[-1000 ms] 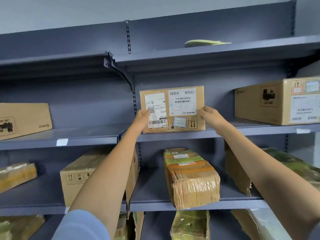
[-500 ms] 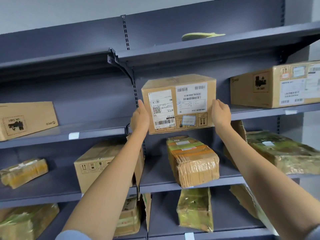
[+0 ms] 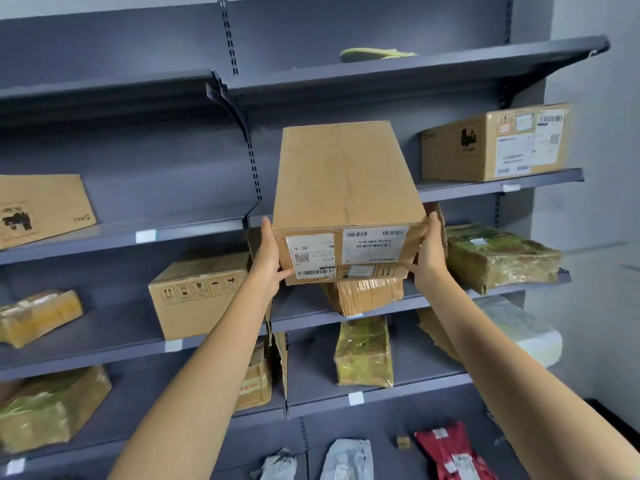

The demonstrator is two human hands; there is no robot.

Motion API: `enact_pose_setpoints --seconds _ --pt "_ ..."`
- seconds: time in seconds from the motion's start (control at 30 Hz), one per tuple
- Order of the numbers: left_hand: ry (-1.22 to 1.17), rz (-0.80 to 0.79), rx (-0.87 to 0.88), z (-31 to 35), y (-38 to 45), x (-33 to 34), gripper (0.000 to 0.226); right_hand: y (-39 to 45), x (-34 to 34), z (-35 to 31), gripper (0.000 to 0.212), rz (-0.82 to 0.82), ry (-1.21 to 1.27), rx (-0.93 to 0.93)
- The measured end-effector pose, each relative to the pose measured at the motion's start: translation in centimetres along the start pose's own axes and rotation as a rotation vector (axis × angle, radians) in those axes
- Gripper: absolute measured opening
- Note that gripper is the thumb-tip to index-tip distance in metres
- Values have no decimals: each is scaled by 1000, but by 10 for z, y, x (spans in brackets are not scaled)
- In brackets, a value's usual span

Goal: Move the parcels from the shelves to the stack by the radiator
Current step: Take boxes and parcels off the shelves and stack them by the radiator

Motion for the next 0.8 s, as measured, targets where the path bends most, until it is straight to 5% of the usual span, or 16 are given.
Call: enact_pose_setpoints --seconds 0.33,0.47,0.63,0.8 --pt "270 -278 -57 17 37 -4 57 30 -16 -7 46 -361 -422 -23" --pt "240 -257 1 23 53 14 65 44 -18 -5 37 -381 -447 -43" --pt "141 -217 31 14 50 26 70 66 -11 -10 68 -386 -466 -93" --pt "201 -223 73 -20 22 27 85 52 -43 12 75 -289 -412 -140"
Point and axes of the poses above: each hand's wrist, its own y-axis towards the middle knuckle, its own x-axis out of the palm, z = x × y, the point moved 1 cm from there along y, towards the middle knuckle, and after that the axes turned 4 degrees about z, right-handed, at the moved point
